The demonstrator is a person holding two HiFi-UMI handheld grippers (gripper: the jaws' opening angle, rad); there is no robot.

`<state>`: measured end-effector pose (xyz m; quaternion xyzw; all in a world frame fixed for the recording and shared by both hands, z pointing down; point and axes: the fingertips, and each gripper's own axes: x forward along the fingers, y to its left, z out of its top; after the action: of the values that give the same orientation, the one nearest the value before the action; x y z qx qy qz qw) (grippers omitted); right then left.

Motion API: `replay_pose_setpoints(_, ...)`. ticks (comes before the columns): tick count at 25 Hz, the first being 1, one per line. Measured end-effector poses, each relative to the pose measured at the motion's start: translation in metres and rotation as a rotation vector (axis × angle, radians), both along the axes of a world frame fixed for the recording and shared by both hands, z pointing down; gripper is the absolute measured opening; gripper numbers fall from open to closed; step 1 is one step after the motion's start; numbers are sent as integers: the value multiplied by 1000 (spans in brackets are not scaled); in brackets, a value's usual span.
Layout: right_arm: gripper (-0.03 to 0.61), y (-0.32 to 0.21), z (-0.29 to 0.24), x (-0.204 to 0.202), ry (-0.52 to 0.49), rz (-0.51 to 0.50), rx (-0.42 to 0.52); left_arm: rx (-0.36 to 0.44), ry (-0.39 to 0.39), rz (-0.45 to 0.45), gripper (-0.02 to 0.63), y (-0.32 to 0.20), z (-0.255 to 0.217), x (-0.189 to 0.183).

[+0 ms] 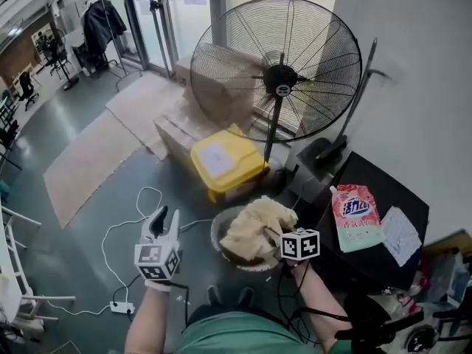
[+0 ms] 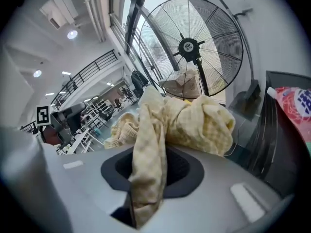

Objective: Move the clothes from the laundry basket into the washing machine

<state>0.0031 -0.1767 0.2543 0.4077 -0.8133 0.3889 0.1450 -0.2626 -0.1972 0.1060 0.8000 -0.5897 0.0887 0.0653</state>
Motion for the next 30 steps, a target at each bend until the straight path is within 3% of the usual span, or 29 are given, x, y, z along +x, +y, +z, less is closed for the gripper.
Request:
replay_pose_setpoints(18,97,24,-30,29,-17,66,65,1,-14,103,115,-3,-1,47)
replay_pose_setpoints(30,97,69,-29,58,7,314,45,-76,26,349,115,-22,38,94)
